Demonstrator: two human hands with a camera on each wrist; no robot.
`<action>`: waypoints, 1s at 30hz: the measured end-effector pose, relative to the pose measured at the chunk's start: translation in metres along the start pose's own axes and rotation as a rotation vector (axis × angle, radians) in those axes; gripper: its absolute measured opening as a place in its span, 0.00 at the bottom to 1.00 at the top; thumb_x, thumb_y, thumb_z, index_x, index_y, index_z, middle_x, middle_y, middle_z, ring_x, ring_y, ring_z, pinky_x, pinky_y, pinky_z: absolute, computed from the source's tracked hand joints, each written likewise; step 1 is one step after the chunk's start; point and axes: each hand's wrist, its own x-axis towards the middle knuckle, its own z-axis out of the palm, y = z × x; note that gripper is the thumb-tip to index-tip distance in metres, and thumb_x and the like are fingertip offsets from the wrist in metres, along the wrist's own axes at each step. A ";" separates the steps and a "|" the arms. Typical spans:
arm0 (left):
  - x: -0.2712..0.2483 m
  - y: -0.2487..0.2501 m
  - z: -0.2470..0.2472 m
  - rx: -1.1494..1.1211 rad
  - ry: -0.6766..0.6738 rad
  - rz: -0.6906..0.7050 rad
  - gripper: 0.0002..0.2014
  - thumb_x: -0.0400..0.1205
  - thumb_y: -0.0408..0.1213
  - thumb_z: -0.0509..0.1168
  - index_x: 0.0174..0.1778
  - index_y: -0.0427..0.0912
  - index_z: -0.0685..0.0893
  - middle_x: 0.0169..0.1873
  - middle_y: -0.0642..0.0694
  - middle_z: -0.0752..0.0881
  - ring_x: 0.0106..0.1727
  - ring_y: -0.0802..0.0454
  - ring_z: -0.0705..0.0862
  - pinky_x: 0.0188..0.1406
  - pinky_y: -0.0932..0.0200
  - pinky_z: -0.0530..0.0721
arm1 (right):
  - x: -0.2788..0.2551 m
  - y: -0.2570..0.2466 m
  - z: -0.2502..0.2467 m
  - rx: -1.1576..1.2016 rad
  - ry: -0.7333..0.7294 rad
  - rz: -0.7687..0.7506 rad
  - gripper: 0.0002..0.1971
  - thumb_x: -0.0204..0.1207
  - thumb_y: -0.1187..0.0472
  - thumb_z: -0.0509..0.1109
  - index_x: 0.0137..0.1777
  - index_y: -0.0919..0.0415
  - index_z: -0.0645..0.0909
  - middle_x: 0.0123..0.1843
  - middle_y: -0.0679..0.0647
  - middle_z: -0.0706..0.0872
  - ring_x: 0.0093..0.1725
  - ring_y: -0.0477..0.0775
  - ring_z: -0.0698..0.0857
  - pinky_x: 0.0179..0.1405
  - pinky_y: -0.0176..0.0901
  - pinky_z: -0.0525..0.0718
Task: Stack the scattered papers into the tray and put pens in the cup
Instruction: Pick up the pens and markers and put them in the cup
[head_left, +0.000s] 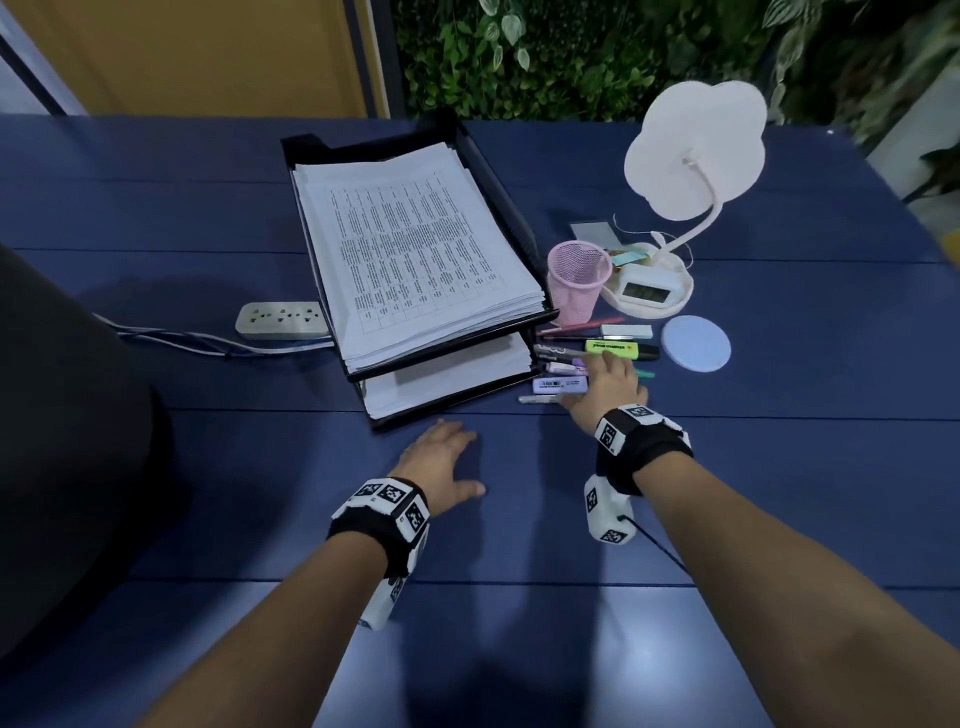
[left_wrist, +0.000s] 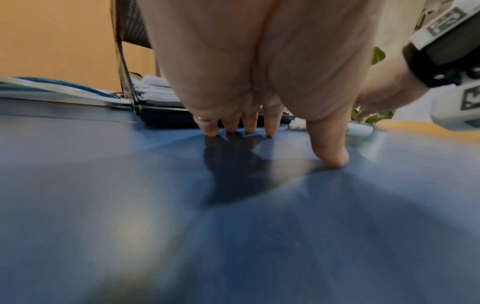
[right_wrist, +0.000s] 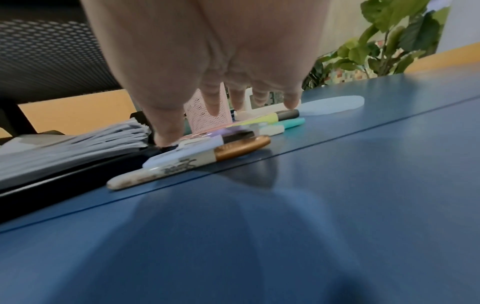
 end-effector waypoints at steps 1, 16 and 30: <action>0.000 0.001 0.002 0.048 -0.051 -0.002 0.43 0.77 0.55 0.68 0.83 0.47 0.54 0.84 0.46 0.49 0.84 0.47 0.45 0.83 0.45 0.48 | 0.004 0.003 -0.003 -0.026 -0.017 -0.015 0.35 0.71 0.44 0.72 0.77 0.50 0.66 0.82 0.53 0.61 0.82 0.59 0.54 0.77 0.65 0.59; 0.035 0.028 0.023 0.316 -0.164 0.082 0.50 0.76 0.72 0.50 0.81 0.47 0.31 0.78 0.48 0.25 0.77 0.51 0.23 0.76 0.41 0.25 | 0.075 0.008 -0.024 -0.236 -0.207 -0.050 0.59 0.61 0.22 0.62 0.84 0.56 0.44 0.86 0.53 0.41 0.84 0.59 0.37 0.76 0.75 0.46; 0.044 0.035 0.011 0.291 -0.294 0.036 0.52 0.75 0.70 0.56 0.81 0.51 0.29 0.78 0.47 0.24 0.78 0.48 0.23 0.76 0.36 0.27 | 0.074 0.014 -0.011 -0.169 -0.328 -0.090 0.46 0.69 0.26 0.58 0.83 0.45 0.47 0.85 0.55 0.44 0.83 0.68 0.44 0.73 0.81 0.47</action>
